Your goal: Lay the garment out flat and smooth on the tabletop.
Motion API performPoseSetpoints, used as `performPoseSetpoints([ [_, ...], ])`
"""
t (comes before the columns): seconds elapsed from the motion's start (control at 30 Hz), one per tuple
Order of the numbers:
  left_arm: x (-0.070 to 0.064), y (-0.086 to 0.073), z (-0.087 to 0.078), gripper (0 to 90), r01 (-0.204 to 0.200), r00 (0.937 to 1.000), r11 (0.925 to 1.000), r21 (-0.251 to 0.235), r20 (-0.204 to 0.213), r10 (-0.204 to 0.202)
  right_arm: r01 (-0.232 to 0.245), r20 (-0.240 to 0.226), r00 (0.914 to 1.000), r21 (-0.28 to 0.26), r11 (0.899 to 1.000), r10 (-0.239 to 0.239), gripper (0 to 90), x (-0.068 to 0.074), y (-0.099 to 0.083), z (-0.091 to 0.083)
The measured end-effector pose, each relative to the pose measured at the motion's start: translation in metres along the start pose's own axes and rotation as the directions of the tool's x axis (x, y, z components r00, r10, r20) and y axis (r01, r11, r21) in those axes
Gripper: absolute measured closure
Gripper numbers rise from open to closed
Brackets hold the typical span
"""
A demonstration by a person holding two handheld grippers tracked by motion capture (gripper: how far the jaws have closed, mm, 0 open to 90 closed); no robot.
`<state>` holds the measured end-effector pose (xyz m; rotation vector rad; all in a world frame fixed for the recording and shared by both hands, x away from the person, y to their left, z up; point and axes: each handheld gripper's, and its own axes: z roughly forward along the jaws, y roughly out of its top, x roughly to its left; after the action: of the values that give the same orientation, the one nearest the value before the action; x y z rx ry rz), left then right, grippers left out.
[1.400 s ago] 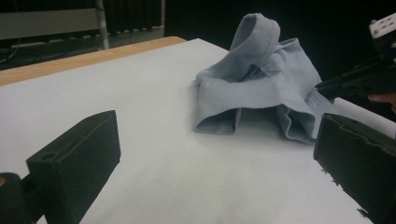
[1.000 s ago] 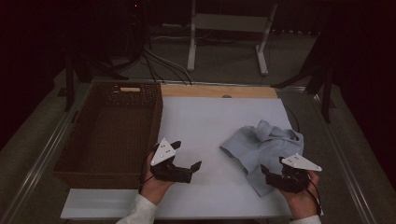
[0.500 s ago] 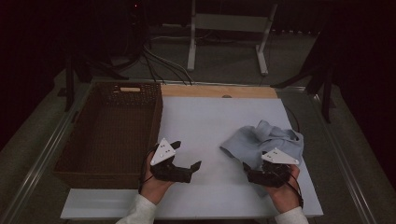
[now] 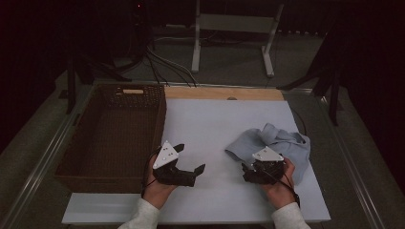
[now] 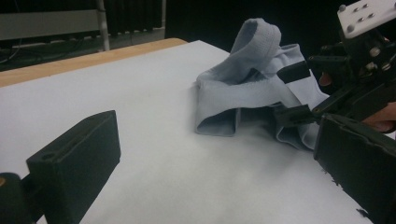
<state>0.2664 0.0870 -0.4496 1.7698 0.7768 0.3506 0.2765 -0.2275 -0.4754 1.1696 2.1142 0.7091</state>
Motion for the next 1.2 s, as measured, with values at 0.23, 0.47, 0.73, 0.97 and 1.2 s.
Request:
performPoseSetpoints([
  [0.23, 0.0, 0.001, 0.0, 1.1, -0.002, 1.0, 1.0, -0.003, 0.0, 0.002, -0.04, 0.057, 0.9977, 0.026, 0.999, 0.038, 46.4, -0.012, -0.004, 0.002],
  [0.47, -0.001, 0.0, 0.001, 1.1, -0.002, 1.0, 1.0, 0.0, 0.004, 0.002, -0.085, 0.031, 0.9959, 0.024, 0.996, 0.084, 73.2, -0.021, -0.005, -0.003],
  [0.73, -0.001, 0.0, 0.001, 1.1, 0.0, 1.0, 1.0, -0.002, 0.003, 0.0, -0.08, 0.022, 0.9966, 0.022, 0.997, 0.08, 77.8, -0.021, -0.003, -0.006],
  [0.97, -0.002, 0.0, 0.001, 1.1, -0.004, 1.0, 1.0, 0.001, 0.004, 0.004, -0.078, -0.024, 0.9967, -0.005, 0.997, 0.078, 78.0, -0.018, -0.001, -0.011],
  [1.2, -0.002, 0.0, 0.001, 1.1, -0.003, 1.0, 1.0, 0.0, 0.004, 0.003, -0.053, -0.082, 0.9954, -0.03, 0.998, 0.05, 78.0, -0.011, 0.002, -0.016],
])
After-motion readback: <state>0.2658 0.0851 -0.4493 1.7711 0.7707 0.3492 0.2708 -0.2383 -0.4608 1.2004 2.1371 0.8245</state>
